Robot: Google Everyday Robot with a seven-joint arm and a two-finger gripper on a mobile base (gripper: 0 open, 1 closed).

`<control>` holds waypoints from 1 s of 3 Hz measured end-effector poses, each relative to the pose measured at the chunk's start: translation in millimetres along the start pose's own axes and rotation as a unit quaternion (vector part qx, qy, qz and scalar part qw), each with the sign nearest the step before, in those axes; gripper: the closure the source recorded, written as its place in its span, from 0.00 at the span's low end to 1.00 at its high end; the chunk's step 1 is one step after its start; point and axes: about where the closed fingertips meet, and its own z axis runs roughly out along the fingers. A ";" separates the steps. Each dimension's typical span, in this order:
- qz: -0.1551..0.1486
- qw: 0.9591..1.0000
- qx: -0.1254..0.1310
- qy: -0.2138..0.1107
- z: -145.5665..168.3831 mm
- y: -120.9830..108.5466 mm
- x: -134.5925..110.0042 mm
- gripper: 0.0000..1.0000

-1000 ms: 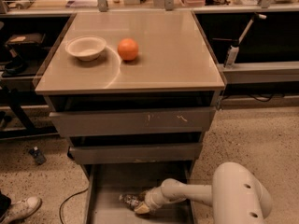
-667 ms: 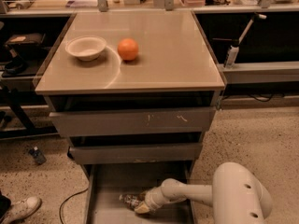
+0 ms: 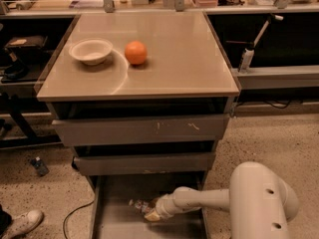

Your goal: Pick water bottle from bottom drawer and place on counter

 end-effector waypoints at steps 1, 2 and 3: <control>0.026 0.998 0.048 0.029 -40.2 -14.1 -31.2 1.00; 0.077 0.991 0.104 0.043 -76.4 -26.7 -78.5 1.00; 0.085 0.988 0.127 0.027 -93.7 -23.8 -110.8 1.00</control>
Offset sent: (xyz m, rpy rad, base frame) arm -0.0984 -0.0087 0.1590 -0.2155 0.0199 -0.3861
